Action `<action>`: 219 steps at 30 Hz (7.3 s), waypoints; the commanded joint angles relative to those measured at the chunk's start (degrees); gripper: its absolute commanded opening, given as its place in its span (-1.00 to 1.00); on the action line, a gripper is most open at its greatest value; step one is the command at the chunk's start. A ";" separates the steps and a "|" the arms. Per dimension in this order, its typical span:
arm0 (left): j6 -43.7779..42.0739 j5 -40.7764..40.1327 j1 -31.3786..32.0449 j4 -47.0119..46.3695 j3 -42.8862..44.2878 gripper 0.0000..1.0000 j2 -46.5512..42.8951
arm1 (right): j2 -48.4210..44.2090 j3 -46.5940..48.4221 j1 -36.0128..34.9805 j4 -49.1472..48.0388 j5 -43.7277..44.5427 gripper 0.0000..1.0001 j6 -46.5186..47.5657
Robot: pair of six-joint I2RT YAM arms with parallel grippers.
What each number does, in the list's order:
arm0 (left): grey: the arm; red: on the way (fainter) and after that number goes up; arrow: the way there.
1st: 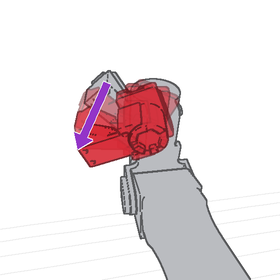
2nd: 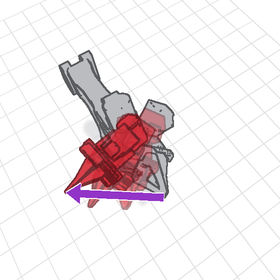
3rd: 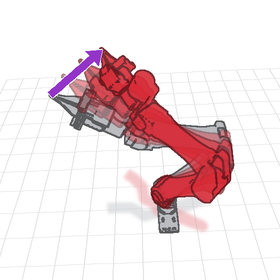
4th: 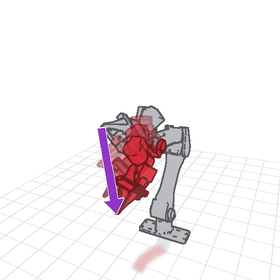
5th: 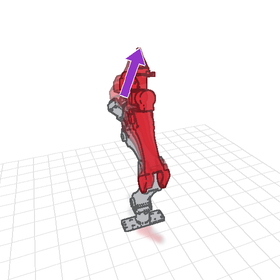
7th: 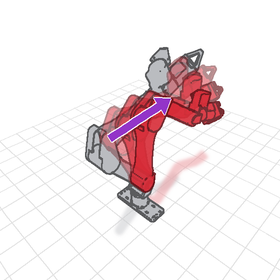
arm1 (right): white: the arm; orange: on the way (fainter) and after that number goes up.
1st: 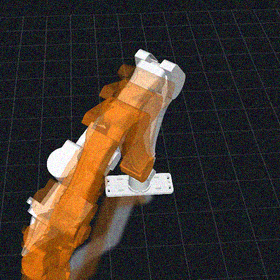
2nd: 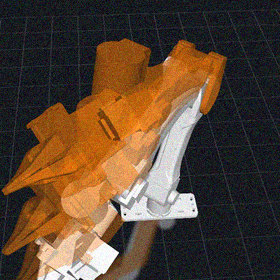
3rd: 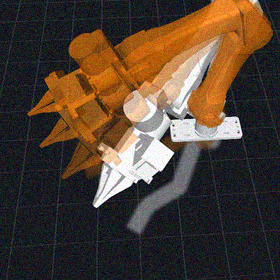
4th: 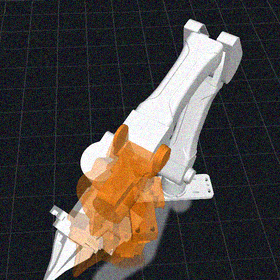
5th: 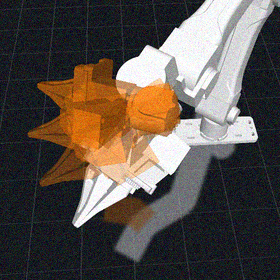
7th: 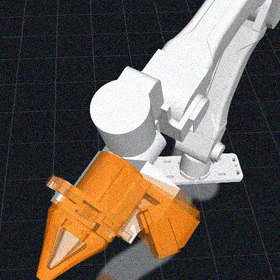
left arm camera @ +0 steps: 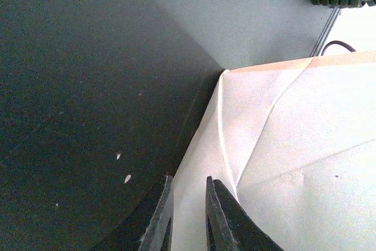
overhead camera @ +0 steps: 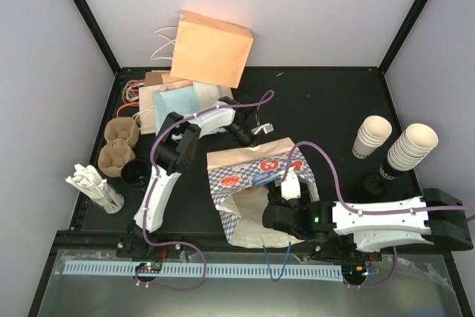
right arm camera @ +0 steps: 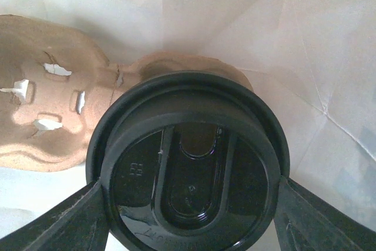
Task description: Pack the takeout coffee
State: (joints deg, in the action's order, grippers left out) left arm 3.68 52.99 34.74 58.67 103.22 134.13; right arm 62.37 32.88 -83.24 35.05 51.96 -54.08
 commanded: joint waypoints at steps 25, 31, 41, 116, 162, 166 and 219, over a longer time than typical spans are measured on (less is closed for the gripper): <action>-2.23 2.63 -0.65 5.93 4.36 -0.45 1.98 | -2.03 -5.36 0.29 -11.90 7.16 -0.33 3.36; -2.49 5.93 -0.20 6.71 3.64 -0.48 1.30 | 2.73 -3.00 0.36 -6.85 3.42 -0.35 -0.79; -2.68 8.14 0.04 5.82 1.38 -0.48 -0.71 | 8.25 -1.80 0.54 -5.58 4.54 -0.39 -3.41; 0.98 10.99 -1.73 -0.92 -1.04 0.05 -0.61 | 2.15 11.96 7.22 21.02 -2.34 1.00 -12.64; -0.56 14.12 -0.21 -0.61 -2.32 0.03 0.87 | 3.10 2.74 15.42 -2.41 -22.20 0.59 4.68; -0.69 14.36 0.12 -0.42 -2.41 0.03 0.98 | 3.80 2.47 17.32 -4.64 -23.10 0.58 7.71; 2.43 -3.06 -9.52 -0.27 8.30 0.98 -0.15 | 4.92 30.46 21.60 30.33 -31.70 0.99 19.54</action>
State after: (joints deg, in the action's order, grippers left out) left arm 7.22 48.38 25.39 56.12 107.92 134.76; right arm 68.14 59.90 -63.44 63.86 19.73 -36.12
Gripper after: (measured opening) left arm 0.989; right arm 0.994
